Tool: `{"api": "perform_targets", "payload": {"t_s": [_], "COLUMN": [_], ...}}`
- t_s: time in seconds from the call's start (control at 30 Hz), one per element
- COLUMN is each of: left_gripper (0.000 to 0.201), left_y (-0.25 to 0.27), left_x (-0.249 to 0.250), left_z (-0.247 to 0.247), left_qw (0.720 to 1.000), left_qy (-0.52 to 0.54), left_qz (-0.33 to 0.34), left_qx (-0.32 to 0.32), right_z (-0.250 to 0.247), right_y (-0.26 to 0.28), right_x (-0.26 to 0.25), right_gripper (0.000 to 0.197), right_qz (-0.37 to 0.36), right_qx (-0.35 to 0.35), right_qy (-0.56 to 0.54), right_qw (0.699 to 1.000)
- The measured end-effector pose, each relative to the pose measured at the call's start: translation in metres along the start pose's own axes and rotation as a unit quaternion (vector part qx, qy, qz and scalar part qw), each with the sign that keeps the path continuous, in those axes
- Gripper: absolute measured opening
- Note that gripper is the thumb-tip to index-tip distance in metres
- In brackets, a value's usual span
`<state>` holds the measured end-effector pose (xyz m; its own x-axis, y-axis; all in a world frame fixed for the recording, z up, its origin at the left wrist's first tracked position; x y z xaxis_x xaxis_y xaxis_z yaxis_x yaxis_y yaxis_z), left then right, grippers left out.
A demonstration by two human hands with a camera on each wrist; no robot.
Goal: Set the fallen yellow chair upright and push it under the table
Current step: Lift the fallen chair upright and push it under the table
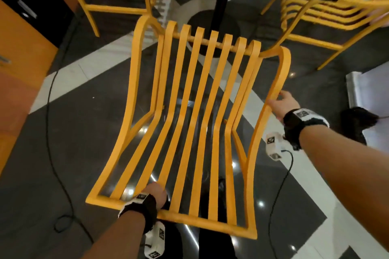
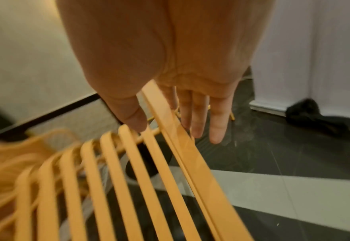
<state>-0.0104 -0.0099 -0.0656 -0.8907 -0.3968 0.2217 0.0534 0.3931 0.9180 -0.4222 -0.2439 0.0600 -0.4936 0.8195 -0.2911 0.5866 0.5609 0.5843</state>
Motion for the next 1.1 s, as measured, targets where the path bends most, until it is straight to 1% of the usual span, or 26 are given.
{"api": "perform_targets", "payload": {"t_s": [0.03,0.07,0.13,0.17,0.2,0.23,0.27,0.3,0.33,0.37,0.43,0.47,0.5,0.53,0.57,0.6,0.63,0.7,0.8,0.87,0.93,1.03,1.1], "left_gripper": [0.033,0.038,0.042,0.042,0.037,0.033,0.03,0.031,0.033,0.036,0.05,0.057,0.061,0.062,0.06,0.054,0.048,0.041,0.036,0.035,0.034,0.031,0.029], "left_y": [0.007,0.013,0.025,0.03,0.036,0.04,0.044,0.051,0.059,0.065,0.08,0.09,0.095,0.098,0.1,0.101,0.103,0.103,0.103,0.1,0.092,0.081,0.078], "left_x": [0.01,0.02,0.042,0.052,0.064,0.075,0.086,0.097,0.106,0.112,0.116,0.114,0.108,0.099,0.088,0.078,0.07,0.069,0.087,0.1,0.116,0.137,0.154], "left_z": [-0.007,-0.016,-0.035,-0.047,-0.06,-0.073,-0.087,-0.102,-0.115,-0.128,-0.152,-0.165,-0.177,-0.189,-0.201,-0.212,-0.221,-0.236,-0.25,-0.262,-0.278,-0.298,-0.311], "left_qw": [1.0,0.999,0.997,0.995,0.993,0.989,0.984,0.978,0.972,0.966,0.953,0.941,0.925,0.909,0.896,0.889,0.884,0.881,0.885,0.887,0.886,0.893,0.895], "left_qy": [-0.021,-0.037,-0.06,-0.068,-0.082,-0.098,-0.117,-0.136,-0.151,-0.159,-0.152,-0.17,-0.206,-0.251,-0.286,-0.311,-0.322,-0.326,-0.304,-0.269,-0.243,-0.223,-0.212], "left_qz": [0.012,0.022,0.05,0.066,0.085,0.106,0.129,0.148,0.167,0.187,0.233,0.253,0.265,0.266,0.259,0.24,0.226,0.218,0.22,0.224,0.229,0.225,0.221], "left_qx": [-0.001,0.003,0.011,0.018,0.025,0.033,0.043,0.056,0.069,0.085,0.121,0.151,0.175,0.199,0.22,0.237,0.252,0.266,0.275,0.301,0.322,0.321,0.324], "right_z": [0.009,0.023,0.058,0.074,0.087,0.093,0.093,0.09,0.085,0.075,0.061,0.058,0.056,0.055,0.053,0.053,0.051,0.047,0.035,0.026,0.01,-0.007,-0.02], "right_y": [0.022,0.046,0.093,0.115,0.135,0.15,0.16,0.165,0.168,0.172,0.178,0.179,0.18,0.18,0.182,0.183,0.184,0.181,0.173,0.167,0.152,0.127,0.11], "right_x": [0.007,0.017,0.044,0.065,0.085,0.099,0.107,0.109,0.107,0.101,0.088,0.081,0.073,0.066,0.059,0.054,0.048,0.039,0.027,0.018,0.01,-0.008,-0.025], "right_gripper": [0.057,0.056,0.04,0.038,0.047,0.063,0.076,0.078,0.072,0.071,0.091,0.1,0.105,0.105,0.103,0.098,0.096,0.097,0.088,0.084,0.074,0.048,0.043], "right_qz": [-0.026,-0.051,-0.087,-0.083,-0.079,-0.083,-0.092,-0.098,-0.101,-0.098,-0.101,-0.109,-0.113,-0.118,-0.119,-0.123,-0.126,-0.131,-0.144,-0.163,-0.168,-0.185,-0.205], "right_qx": [-0.017,-0.05,-0.136,-0.18,-0.214,-0.226,-0.219,-0.204,-0.192,-0.177,-0.151,-0.144,-0.135,-0.124,-0.12,-0.115,-0.103,-0.079,-0.028,0.023,0.057,0.046,0.049], "right_qy": [0.055,0.118,0.251,0.306,0.344,0.363,0.362,0.351,0.342,0.328,0.313,0.307,0.301,0.297,0.293,0.287,0.283,0.282,0.273,0.269,0.26,0.255,0.243], "right_qw": [0.998,0.99,0.954,0.931,0.911,0.9,0.902,0.909,0.914,0.923,0.932,0.934,0.937,0.939,0.941,0.943,0.945,0.947,0.951,0.949,0.949,0.948,0.947]}}
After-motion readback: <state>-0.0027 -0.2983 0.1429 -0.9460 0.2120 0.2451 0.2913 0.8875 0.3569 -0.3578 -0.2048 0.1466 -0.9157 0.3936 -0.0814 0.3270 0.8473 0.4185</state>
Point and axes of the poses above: each hand's wrist, its own y-axis away from the middle knuckle, its own z-axis out of the palm, x = y × z, the point moved 8 cm from there along -y, towards the middle knuckle, and after that the axes turned 11 degrees about z, right-handed, at the moved point
